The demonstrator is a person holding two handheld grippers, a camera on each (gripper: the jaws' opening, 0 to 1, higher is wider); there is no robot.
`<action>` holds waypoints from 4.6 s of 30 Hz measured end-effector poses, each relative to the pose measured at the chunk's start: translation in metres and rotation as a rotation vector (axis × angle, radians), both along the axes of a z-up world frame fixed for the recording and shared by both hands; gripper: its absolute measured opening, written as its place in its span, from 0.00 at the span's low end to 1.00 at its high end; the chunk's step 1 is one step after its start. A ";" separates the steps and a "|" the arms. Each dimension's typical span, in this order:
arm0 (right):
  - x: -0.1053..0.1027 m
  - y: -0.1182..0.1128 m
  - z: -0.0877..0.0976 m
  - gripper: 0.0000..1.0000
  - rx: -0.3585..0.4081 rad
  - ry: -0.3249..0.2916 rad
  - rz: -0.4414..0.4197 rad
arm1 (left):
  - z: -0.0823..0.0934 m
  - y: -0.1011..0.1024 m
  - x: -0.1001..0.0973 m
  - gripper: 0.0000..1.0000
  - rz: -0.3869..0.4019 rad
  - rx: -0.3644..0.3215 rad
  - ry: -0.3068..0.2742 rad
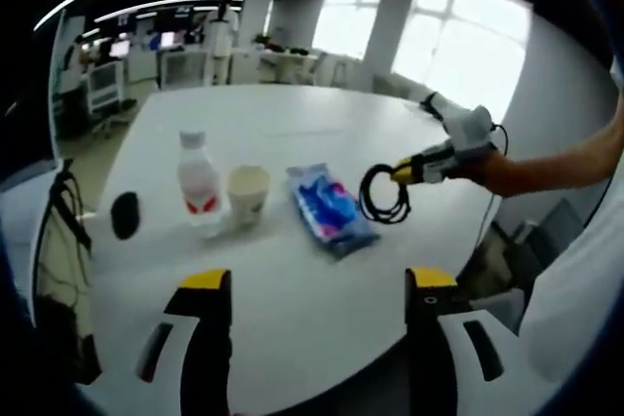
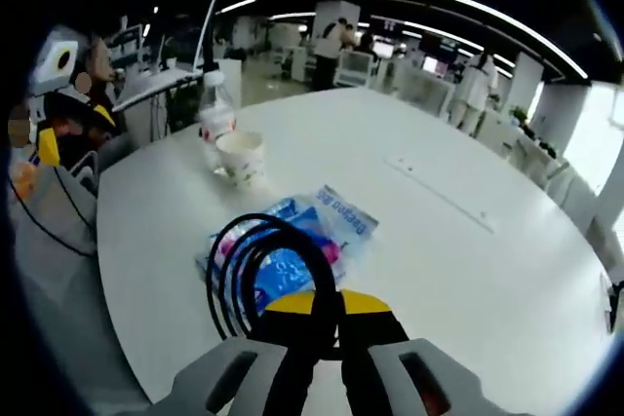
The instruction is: Arrange the tabletop items into an orderly group along one side of the table until the central work area is clear of visible clutter.
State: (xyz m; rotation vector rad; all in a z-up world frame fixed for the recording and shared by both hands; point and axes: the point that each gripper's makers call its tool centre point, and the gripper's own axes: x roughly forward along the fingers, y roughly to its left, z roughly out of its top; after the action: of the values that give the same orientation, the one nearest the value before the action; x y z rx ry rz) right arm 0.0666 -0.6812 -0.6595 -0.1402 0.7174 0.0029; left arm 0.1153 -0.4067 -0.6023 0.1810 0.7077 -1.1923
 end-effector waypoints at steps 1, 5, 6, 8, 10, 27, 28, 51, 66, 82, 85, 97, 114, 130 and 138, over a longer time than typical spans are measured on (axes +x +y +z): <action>-0.001 0.000 0.003 0.04 0.001 -0.006 -0.006 | 0.000 0.000 0.000 0.72 -0.001 0.000 0.000; -0.002 -0.001 0.007 0.03 -0.007 -0.025 -0.008 | 0.000 -0.002 -0.004 0.72 -0.008 0.004 0.003; -0.003 -0.001 0.008 0.03 -0.007 -0.028 -0.008 | 0.000 -0.003 -0.005 0.72 -0.010 0.004 0.003; -0.003 -0.002 0.009 0.03 -0.011 -0.037 -0.010 | 0.000 -0.003 -0.005 0.72 -0.015 0.007 0.002; -0.005 -0.001 0.014 0.03 -0.016 -0.048 -0.008 | -0.001 -0.003 -0.005 0.72 -0.016 0.007 0.002; -0.021 -0.015 0.033 0.03 -0.024 -0.086 -0.054 | 0.001 -0.014 -0.011 0.72 -0.039 0.005 0.000; -0.024 -0.017 0.032 0.03 -0.024 -0.085 -0.062 | 0.001 -0.015 -0.011 0.72 -0.039 0.003 0.002; -0.079 -0.055 0.019 0.03 0.001 -0.040 -0.224 | 0.000 -0.027 -0.013 0.72 -0.079 -0.001 0.007; -0.080 -0.056 -0.013 0.03 0.084 0.026 -0.259 | -0.001 -0.029 -0.015 0.72 -0.085 0.013 0.007; -0.083 -0.057 -0.062 0.04 0.167 0.170 -0.264 | 0.001 -0.011 -0.008 0.72 -0.017 0.016 0.001; -0.083 -0.057 -0.064 0.04 0.189 0.169 -0.280 | 0.002 -0.011 -0.009 0.72 -0.010 0.014 0.002; -0.085 -0.059 -0.082 0.04 0.193 0.223 -0.301 | 0.004 -0.010 -0.007 0.72 0.005 0.013 -0.001; -0.084 -0.057 -0.094 0.05 0.202 0.255 -0.305 | 0.002 -0.009 -0.005 0.72 0.007 0.023 0.004; -0.091 -0.058 -0.102 0.06 0.140 0.302 -0.237 | 0.001 -0.014 -0.010 0.72 -0.008 0.025 0.007; -0.094 -0.060 -0.099 0.08 0.120 0.312 -0.214 | -0.001 -0.013 -0.009 0.72 -0.006 0.024 0.008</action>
State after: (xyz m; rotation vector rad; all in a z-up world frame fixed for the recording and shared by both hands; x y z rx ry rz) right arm -0.0276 -0.7408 -0.7590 0.0547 1.0387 -0.1392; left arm 0.1067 -0.4196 -0.6035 0.1990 0.7294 -1.1916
